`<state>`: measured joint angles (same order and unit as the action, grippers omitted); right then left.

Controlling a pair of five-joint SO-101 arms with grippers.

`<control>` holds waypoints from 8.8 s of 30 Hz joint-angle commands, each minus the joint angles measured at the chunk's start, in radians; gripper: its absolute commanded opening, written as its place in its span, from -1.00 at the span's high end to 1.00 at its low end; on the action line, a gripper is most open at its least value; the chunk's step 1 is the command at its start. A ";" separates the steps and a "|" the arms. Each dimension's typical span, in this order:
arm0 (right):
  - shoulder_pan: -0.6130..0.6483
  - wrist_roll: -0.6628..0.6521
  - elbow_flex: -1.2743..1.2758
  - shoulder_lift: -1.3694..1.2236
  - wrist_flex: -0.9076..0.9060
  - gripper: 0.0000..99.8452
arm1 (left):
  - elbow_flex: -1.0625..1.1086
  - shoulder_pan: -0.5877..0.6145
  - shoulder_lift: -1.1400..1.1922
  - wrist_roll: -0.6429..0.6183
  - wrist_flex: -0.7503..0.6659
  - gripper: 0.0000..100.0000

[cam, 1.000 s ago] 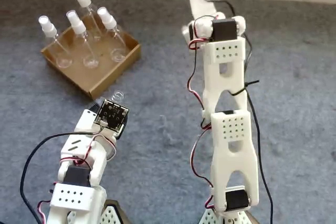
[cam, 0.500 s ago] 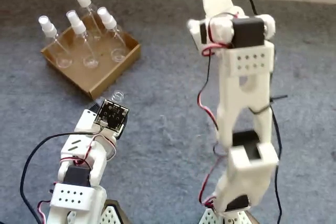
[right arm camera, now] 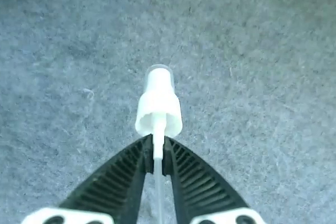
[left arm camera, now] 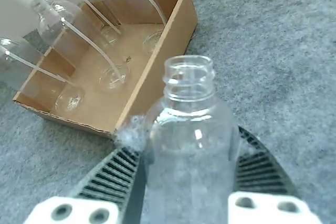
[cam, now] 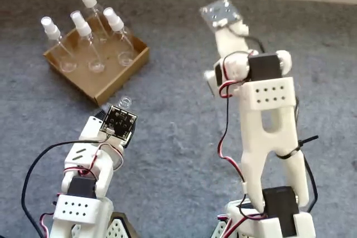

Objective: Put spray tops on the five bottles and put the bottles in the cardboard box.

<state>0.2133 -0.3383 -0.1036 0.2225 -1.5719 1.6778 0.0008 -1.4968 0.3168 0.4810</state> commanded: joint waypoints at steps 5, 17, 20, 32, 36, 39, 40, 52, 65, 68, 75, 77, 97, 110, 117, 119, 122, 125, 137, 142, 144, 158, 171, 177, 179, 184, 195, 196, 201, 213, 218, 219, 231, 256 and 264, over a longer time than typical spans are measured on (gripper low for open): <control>0.002 -0.006 0.423 0.090 0.369 0.98 | 0.025 -0.015 -0.016 0.009 -0.015 0.88; -0.008 -0.008 0.751 0.091 0.581 0.98 | 0.025 -0.015 -0.016 0.009 -0.015 0.88; -0.008 -0.008 0.750 0.091 0.541 0.89 | 0.025 -0.015 -0.016 0.009 -0.017 0.88; -0.002 -0.127 0.750 0.091 0.421 0.56 | 0.025 -0.015 -0.016 0.009 -0.017 0.88; 0.005 -0.126 0.750 0.084 0.423 0.56 | 0.025 -0.015 -0.016 0.009 -0.017 0.88; 0.036 -0.126 0.757 0.082 0.475 0.56 | 0.025 -0.015 -0.016 0.009 -0.015 0.88; 0.048 -0.126 0.757 0.082 0.506 0.56 | 0.025 -0.015 -0.016 0.009 -0.015 0.88; 0.094 -0.126 0.802 -0.001 0.621 0.56 | 0.025 -0.015 -0.016 0.009 -0.014 0.88; 0.093 -0.126 0.792 -0.170 0.627 0.56 | 0.025 -0.013 -0.016 0.009 -0.012 0.88; 0.096 -0.126 0.792 -0.128 0.627 0.56 | 0.025 -0.013 -0.016 0.009 -0.012 0.88; 0.097 -0.126 0.792 -0.128 0.651 0.56 | 0.025 -0.013 -0.016 0.009 -0.012 0.88; 0.097 -0.126 0.796 -0.142 0.707 0.56 | 0.025 -0.013 -0.016 0.009 -0.012 0.88; 0.124 -0.130 0.794 -0.148 0.598 0.76 | 0.025 -0.013 -0.016 0.009 -0.012 0.88; 0.124 -0.133 0.800 -0.150 0.591 0.62 | 0.025 -0.013 -0.016 0.009 -0.012 0.88; 0.122 -0.133 0.794 -0.151 0.591 0.99 | 0.025 -0.015 -0.016 0.006 -0.017 0.88; 0.117 -0.132 0.792 -0.142 0.591 0.97 | 0.025 -0.038 -0.016 0.008 -0.014 0.88; 0.099 -0.127 0.791 -0.139 0.590 0.96 | 0.025 -0.107 -0.016 0.008 -0.014 0.88; 0.091 -0.126 0.786 -0.079 0.588 0.96 | 0.025 -0.171 -0.016 0.008 -0.012 0.88; 0.090 0.061 0.725 0.513 0.414 0.96 | 0.025 -0.363 -0.016 0.005 -0.017 0.88; 0.087 0.130 0.728 0.731 0.414 0.96 | 0.025 -0.493 -0.016 0.003 -0.014 0.88; 0.087 0.176 0.728 0.794 0.421 0.96 | 0.025 -0.538 -0.015 -0.005 -0.011 0.88; 0.085 0.347 0.725 0.857 0.575 0.96 | 0.025 -0.584 -0.010 -0.471 -0.006 0.88; 0.085 0.422 0.484 0.857 0.704 0.96 | 0.025 -0.730 -0.013 -0.466 0.046 0.88; 0.085 0.420 0.455 0.857 0.625 0.96 | 0.025 -0.727 -0.015 -0.466 0.040 0.88; 0.085 0.422 0.455 0.857 0.599 0.96 | 0.025 -0.727 -0.015 -0.466 0.040 0.88; 0.085 0.422 0.458 0.857 0.559 0.96 | 0.025 -0.727 -0.016 -0.466 0.040 0.88; 0.085 0.422 0.541 0.857 0.558 0.96 | 0.025 -0.727 -0.016 -0.466 0.005 0.88; 0.085 0.422 0.544 0.857 0.558 0.96 | 0.025 -0.727 -0.016 -0.466 0.005 0.88; 0.085 0.422 0.544 0.857 0.558 0.96 | 0.025 -0.731 -0.016 -0.466 0.003 0.88; 0.085 0.422 0.596 0.855 0.641 0.96 | 0.025 -0.728 -0.016 -0.466 -0.026 0.88; 0.087 0.423 0.690 0.857 0.719 0.96 | 0.025 -0.728 -0.016 -0.466 -0.025 0.88; 0.087 0.423 0.697 0.857 0.719 0.96 | 0.025 -0.728 -0.016 -0.466 -0.025 0.88; 0.096 0.425 0.705 0.857 0.674 0.96 | 0.025 -0.723 -0.016 -0.466 -0.064 0.88; 0.147 0.451 0.753 0.857 0.633 0.96 | 0.025 -0.684 -0.016 -0.465 -0.120 0.88; 0.147 0.457 0.848 0.857 0.633 0.95 | 0.025 -0.684 -0.016 -0.465 -0.322 0.88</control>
<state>0.3575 0.1082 0.7373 1.0710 -0.9352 1.6778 -0.6958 -1.4952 -0.1435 0.2647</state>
